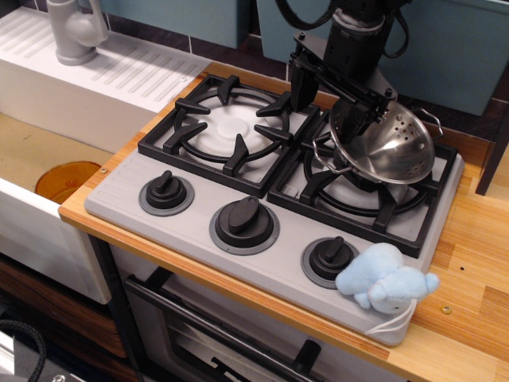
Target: End effector transition from pot or pan to object
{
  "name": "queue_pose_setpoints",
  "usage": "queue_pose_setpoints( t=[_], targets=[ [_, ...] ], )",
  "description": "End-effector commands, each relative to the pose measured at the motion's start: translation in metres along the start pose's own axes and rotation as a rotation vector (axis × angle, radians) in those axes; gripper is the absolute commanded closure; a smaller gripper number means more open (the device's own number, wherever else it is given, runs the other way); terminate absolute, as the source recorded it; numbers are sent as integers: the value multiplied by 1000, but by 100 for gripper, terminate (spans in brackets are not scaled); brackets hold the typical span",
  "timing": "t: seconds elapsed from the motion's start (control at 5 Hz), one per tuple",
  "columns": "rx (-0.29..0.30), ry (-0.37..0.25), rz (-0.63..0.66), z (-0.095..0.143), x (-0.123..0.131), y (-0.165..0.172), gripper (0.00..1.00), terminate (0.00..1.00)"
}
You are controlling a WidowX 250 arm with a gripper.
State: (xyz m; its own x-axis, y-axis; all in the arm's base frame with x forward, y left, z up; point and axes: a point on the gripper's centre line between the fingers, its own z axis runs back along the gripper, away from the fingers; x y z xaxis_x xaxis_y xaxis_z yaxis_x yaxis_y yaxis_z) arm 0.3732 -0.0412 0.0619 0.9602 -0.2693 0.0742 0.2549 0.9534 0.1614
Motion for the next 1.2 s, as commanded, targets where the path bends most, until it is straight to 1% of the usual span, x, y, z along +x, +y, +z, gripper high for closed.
queue_pose_setpoints(
  t=[0.0,0.2,0.6,0.8,1.0],
  targets=[
    [0,0,0,0,0,0,0,0],
    [-2,32,1,24,0,-2,0,0],
    [-8,61,-4,44,-8,-8,0,0],
    [-9,55,1,56,-15,-11,0,0],
    [-25,16,9,84,-12,-12,0,0]
  ],
)
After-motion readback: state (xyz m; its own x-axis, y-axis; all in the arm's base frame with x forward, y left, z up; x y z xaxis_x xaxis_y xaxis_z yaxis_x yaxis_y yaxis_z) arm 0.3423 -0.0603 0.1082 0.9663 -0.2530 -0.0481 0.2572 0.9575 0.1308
